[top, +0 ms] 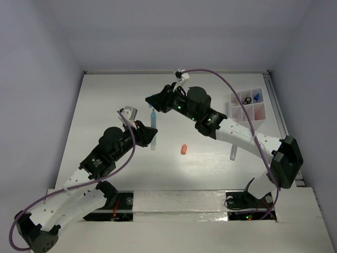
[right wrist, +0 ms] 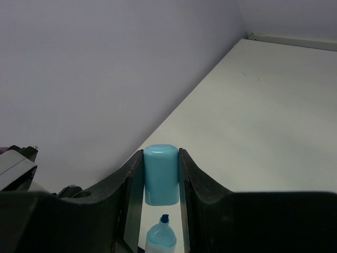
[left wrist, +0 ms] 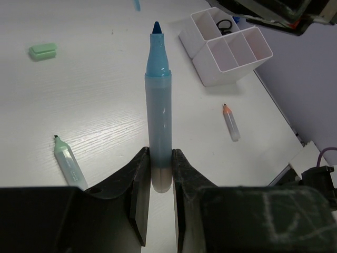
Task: Sort the stationery into containers
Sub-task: Close the pen cap on the pen.
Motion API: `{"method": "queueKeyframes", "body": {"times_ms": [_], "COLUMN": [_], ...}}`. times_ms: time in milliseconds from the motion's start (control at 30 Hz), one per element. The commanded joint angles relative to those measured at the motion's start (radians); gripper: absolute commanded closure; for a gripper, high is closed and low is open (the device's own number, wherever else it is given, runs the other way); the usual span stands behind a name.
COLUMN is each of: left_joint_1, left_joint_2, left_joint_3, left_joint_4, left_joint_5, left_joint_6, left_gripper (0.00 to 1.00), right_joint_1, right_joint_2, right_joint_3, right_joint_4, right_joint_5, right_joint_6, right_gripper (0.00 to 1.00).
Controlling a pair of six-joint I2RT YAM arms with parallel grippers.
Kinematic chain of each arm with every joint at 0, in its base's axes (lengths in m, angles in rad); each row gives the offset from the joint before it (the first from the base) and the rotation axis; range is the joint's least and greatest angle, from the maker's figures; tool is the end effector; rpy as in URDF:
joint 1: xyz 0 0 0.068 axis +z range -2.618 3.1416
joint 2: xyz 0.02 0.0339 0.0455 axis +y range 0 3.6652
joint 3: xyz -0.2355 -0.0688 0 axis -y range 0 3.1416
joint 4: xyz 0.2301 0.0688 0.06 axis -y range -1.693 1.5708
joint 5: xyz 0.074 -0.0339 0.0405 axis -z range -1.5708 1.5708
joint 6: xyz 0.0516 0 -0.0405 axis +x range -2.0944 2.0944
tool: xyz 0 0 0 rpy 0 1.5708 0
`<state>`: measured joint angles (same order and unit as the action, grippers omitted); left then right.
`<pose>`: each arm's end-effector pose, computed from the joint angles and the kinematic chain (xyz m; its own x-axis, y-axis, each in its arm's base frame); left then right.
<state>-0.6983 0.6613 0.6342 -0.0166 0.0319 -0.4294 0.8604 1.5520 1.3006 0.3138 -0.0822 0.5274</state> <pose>0.1454 -0.1242 0.3064 -0.3081 -0.2846 -0.9078 0.5925 0.6891 -0.4172 0.2437 0.2897 0.3577 -0.3720 0.3367 -0.8650 -0.7195 0.4841 0.4979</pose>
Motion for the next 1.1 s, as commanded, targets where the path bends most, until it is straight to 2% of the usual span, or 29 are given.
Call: {"method": "queueKeyframes", "body": {"times_ms": [0, 667, 900, 1067], "left_joint_1": [0.005, 0.005, 0.005, 0.005], "left_joint_2": [0.001, -0.014, 0.018, 0.037], "left_joint_3": [0.019, 0.025, 0.025, 0.033], "left_joint_4": [0.089, 0.125, 0.228, 0.273], "left_joint_5": [-0.018, -0.139, -0.17, -0.201], "left_joint_6": [-0.012, -0.029, -0.049, -0.042], "left_gripper": [1.0, 1.0, 1.0, 1.0], "right_joint_1": [0.023, 0.074, 0.163, 0.172], "right_joint_2": [-0.007, 0.0, 0.013, -0.004], "right_joint_3": [0.028, -0.006, -0.04, -0.073], "right_joint_4": [0.054, 0.054, 0.103, 0.125], "right_joint_5": [0.028, 0.136, 0.341, 0.372], "right_joint_6": [-0.024, -0.073, -0.138, -0.141], "right_gripper": [0.99, 0.99, 0.99, 0.99]}}
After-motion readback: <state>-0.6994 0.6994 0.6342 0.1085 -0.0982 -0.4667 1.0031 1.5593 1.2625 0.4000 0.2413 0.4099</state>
